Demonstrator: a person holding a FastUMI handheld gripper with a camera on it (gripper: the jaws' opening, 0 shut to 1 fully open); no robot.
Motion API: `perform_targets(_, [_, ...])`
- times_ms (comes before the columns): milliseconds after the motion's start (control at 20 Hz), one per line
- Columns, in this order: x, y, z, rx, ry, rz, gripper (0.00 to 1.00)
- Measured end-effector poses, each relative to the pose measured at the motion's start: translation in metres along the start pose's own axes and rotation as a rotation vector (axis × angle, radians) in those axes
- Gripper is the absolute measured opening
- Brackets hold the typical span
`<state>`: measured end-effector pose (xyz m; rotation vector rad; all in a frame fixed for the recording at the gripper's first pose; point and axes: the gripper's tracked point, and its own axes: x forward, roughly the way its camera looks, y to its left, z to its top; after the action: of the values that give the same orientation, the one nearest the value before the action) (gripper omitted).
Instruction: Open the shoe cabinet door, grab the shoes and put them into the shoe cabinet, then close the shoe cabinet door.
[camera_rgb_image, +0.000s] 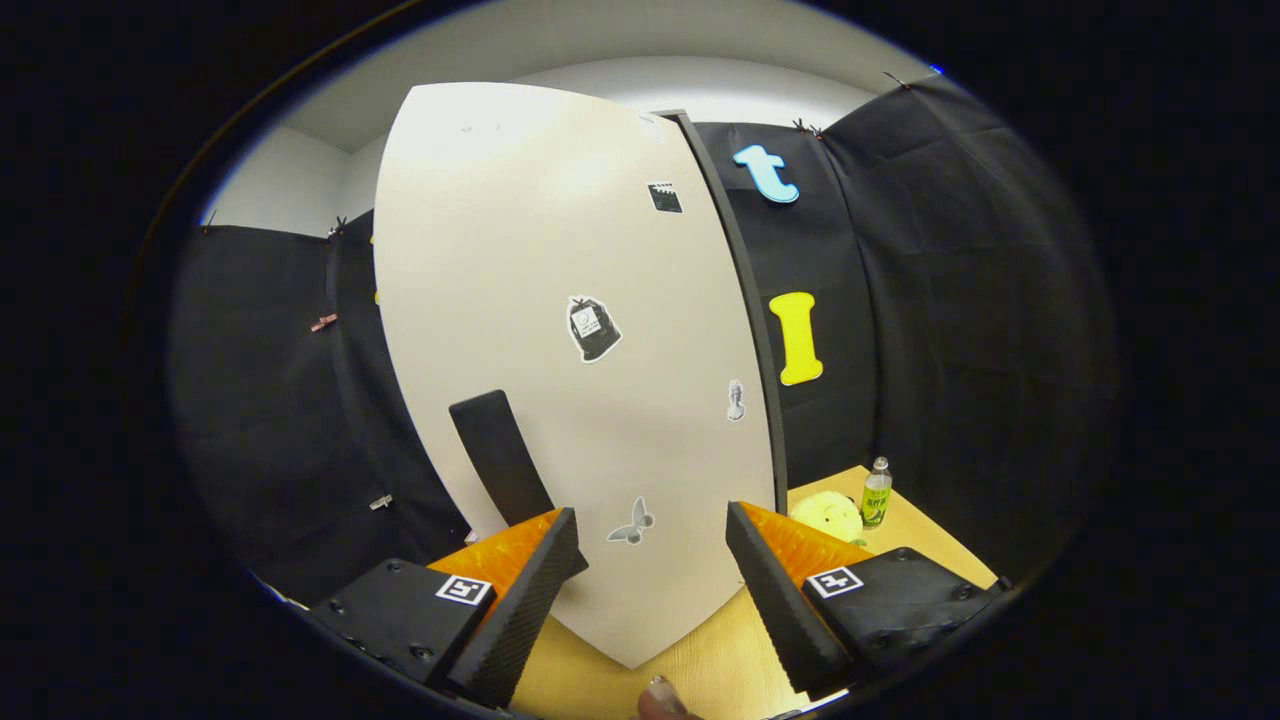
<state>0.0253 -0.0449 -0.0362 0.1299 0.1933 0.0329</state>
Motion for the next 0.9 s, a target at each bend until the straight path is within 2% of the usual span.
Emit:
perform_targets(400, [-0.006, 0.017, 0.010, -0.080, -0.024, 0.006, 0.98])
perform_targets(900, [-0.009, 0.016, 0.021, -0.077, -0.032, -0.003, 0.98])
